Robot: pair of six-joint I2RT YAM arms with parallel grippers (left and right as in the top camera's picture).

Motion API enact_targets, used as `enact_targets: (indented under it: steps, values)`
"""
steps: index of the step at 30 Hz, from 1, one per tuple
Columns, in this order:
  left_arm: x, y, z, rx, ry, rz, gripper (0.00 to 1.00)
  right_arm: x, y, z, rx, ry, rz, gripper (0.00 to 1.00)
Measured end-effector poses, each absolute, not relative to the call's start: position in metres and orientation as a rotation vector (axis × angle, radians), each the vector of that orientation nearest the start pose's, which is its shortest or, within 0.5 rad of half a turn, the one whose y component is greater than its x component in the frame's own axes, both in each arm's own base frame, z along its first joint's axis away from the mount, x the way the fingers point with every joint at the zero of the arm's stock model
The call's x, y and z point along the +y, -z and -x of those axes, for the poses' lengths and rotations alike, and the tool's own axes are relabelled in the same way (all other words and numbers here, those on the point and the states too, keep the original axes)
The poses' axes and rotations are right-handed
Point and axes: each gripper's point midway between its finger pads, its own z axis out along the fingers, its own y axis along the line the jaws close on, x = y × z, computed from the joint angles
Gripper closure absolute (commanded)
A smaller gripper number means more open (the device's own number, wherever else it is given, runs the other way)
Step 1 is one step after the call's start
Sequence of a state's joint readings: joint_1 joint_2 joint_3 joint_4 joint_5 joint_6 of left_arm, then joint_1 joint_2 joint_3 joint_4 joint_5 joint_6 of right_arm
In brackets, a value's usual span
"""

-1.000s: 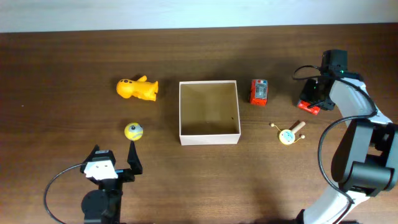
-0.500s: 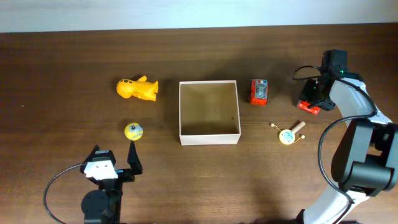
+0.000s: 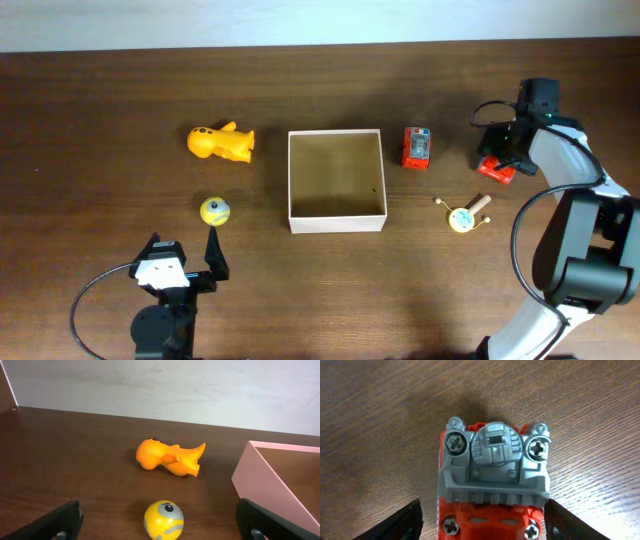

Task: Pack container
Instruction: 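Lower the right gripper and close it on the red-blue tank truck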

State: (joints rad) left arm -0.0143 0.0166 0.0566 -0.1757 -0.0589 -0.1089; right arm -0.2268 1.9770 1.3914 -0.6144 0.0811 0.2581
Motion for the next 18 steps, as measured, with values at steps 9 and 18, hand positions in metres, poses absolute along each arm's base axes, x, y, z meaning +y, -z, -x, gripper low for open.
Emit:
enact_targets:
  steps: [9, 18]
  values:
    - [0.007, -0.154, -0.242, 1.702, 0.041, 0.124, 0.01, -0.115, -0.029, -0.434, 2.709, 0.112, -0.691, 0.28]
    - [0.007, -0.154, -0.242, 1.702, 0.041, 0.124, 0.01, -0.117, -0.035, -0.441, 2.682, 0.115, -0.685, 0.53]
